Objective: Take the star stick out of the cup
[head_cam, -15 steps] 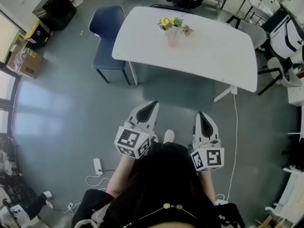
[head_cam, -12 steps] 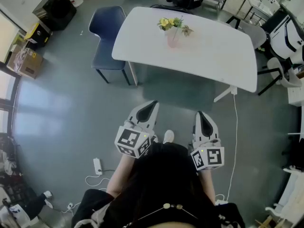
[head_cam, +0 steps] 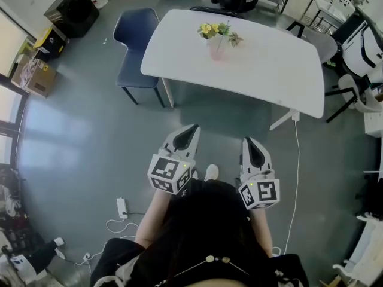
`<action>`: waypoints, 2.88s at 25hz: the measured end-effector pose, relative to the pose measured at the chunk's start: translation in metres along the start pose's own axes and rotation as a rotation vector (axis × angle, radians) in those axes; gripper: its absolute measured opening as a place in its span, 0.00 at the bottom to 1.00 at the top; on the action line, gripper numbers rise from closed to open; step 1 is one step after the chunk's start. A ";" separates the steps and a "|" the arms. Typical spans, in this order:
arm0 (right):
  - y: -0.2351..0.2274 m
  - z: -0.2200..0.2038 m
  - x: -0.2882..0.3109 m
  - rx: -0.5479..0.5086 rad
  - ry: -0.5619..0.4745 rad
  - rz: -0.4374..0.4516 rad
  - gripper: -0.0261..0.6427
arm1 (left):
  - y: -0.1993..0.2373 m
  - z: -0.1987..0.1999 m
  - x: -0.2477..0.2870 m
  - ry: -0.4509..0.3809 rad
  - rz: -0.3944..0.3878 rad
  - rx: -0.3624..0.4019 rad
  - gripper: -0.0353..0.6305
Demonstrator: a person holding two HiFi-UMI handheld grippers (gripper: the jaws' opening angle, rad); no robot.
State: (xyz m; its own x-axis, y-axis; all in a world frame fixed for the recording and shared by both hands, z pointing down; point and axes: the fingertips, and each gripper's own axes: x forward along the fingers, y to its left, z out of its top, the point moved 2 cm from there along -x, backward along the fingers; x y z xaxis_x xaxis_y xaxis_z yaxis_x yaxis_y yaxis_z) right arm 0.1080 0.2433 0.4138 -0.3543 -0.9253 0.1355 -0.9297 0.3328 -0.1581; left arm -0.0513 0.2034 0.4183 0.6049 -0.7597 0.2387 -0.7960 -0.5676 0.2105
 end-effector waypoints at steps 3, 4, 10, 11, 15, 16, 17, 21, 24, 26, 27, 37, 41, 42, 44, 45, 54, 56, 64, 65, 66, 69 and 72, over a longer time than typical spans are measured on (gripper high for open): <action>-0.005 0.001 0.002 0.015 -0.004 0.027 0.04 | -0.005 0.002 0.008 -0.001 0.010 0.012 0.06; -0.008 0.002 0.002 0.013 -0.007 0.030 0.04 | -0.007 0.003 0.010 -0.004 0.015 0.018 0.06; -0.029 0.007 0.005 -0.043 -0.025 0.038 0.04 | -0.015 0.002 0.019 -0.037 0.046 0.025 0.06; -0.034 0.006 0.005 -0.036 -0.024 0.041 0.04 | -0.017 0.001 0.021 -0.043 0.043 0.024 0.06; -0.050 0.004 0.012 -0.015 -0.008 0.038 0.04 | -0.025 -0.002 0.029 -0.043 0.008 0.027 0.06; -0.051 0.004 0.014 -0.020 -0.005 0.042 0.04 | -0.025 -0.002 0.032 -0.044 0.000 0.022 0.06; -0.051 0.004 0.018 -0.025 -0.001 0.048 0.04 | -0.023 -0.002 0.034 -0.047 -0.005 0.013 0.07; -0.056 -0.002 0.036 -0.037 0.018 0.060 0.04 | -0.014 0.001 0.049 -0.064 -0.011 -0.013 0.07; -0.064 -0.002 0.053 -0.043 0.031 0.057 0.04 | -0.003 0.006 0.067 -0.069 -0.025 -0.025 0.07; -0.071 0.000 0.067 -0.045 0.037 0.044 0.04 | 0.006 0.012 0.082 -0.074 -0.040 -0.032 0.07; -0.075 0.001 0.076 -0.043 0.040 0.036 0.04 | 0.012 0.016 0.091 -0.075 -0.050 -0.034 0.07; -0.120 0.011 0.213 0.054 0.132 -0.001 0.05 | 0.088 0.059 0.182 -0.044 -0.140 -0.028 0.17; -0.130 0.013 0.287 0.077 0.183 0.021 0.14 | 0.132 0.073 0.212 -0.016 -0.156 -0.008 0.17; -0.134 0.012 0.305 0.075 0.195 0.020 0.15 | 0.142 0.077 0.217 -0.013 -0.158 -0.001 0.17; -0.142 0.007 0.340 0.078 0.226 0.017 0.16 | 0.163 0.084 0.224 -0.013 -0.158 0.004 0.17; -0.147 0.003 0.357 0.087 0.244 0.017 0.16 | 0.173 0.087 0.227 -0.014 -0.156 0.005 0.17; -0.183 -0.050 0.463 0.165 0.435 0.030 0.19 | 0.220 0.092 0.248 0.003 -0.078 -0.045 0.17; -0.187 -0.058 0.478 0.157 0.467 0.044 0.18 | 0.219 0.091 0.252 0.007 -0.060 -0.054 0.17; -0.201 -0.089 0.522 0.150 0.593 0.098 0.19 | 0.215 0.094 0.268 0.011 0.004 -0.081 0.17; -0.201 -0.090 0.526 0.148 0.599 0.105 0.19 | 0.216 0.095 0.269 0.011 0.010 -0.079 0.17; -0.201 -0.091 0.530 0.144 0.605 0.110 0.19 | 0.218 0.095 0.270 0.012 0.019 -0.079 0.17; -0.200 -0.094 0.539 0.131 0.625 0.117 0.18 | 0.225 0.093 0.271 0.016 0.047 -0.085 0.17; -0.201 -0.095 0.540 0.115 0.634 0.105 0.13 | 0.230 0.093 0.273 0.021 0.059 -0.087 0.17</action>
State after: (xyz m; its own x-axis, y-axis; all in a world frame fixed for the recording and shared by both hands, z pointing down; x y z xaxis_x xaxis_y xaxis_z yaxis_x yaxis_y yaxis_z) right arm 0.0938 -0.3063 0.6116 -0.4666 -0.5904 0.6585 -0.8824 0.3620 -0.3006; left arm -0.0717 -0.1641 0.4439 0.5578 -0.7838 0.2728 -0.8258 -0.4914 0.2768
